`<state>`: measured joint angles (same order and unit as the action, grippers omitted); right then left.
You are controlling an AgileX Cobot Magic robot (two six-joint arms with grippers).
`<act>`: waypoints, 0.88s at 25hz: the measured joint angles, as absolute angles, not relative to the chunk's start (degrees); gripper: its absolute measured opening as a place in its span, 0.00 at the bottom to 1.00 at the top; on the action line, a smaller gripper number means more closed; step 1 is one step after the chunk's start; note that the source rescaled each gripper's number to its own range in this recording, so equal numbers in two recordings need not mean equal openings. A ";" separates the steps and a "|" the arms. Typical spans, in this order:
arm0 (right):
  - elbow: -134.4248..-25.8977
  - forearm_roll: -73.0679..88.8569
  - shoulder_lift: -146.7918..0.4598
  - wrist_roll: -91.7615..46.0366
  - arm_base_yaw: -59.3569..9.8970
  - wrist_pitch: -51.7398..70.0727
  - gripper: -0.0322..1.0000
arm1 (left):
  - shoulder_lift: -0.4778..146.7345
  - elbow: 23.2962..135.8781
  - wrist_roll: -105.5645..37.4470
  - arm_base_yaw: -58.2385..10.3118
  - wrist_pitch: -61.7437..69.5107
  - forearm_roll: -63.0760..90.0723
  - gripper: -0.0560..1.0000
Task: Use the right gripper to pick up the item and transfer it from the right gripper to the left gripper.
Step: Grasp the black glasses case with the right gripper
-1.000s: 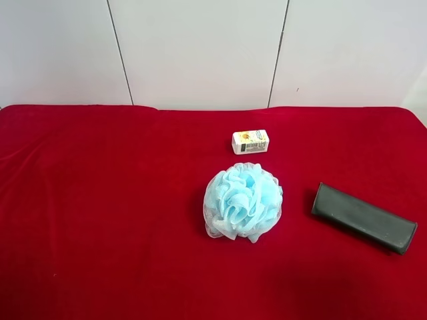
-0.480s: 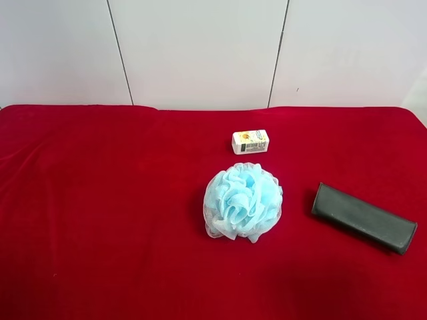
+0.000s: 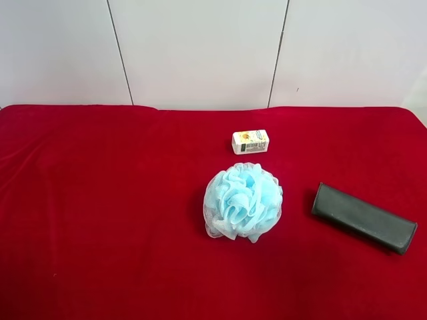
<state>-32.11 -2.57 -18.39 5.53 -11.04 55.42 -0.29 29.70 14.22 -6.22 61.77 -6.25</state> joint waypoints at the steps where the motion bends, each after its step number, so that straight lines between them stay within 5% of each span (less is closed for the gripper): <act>1: -33.09 -2.57 -20.33 5.11 -11.04 55.28 0.99 | -0.29 29.70 14.22 -6.22 61.77 -6.25 1.00; 22: -46.36 -4.51 -56.01 -5.38 -11.04 64.13 0.99 | -0.29 29.70 14.22 -6.22 61.72 -6.25 1.00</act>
<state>-46.36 -4.51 -56.01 -5.38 -11.04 64.13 -0.29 29.70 14.22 -6.22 61.72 -6.25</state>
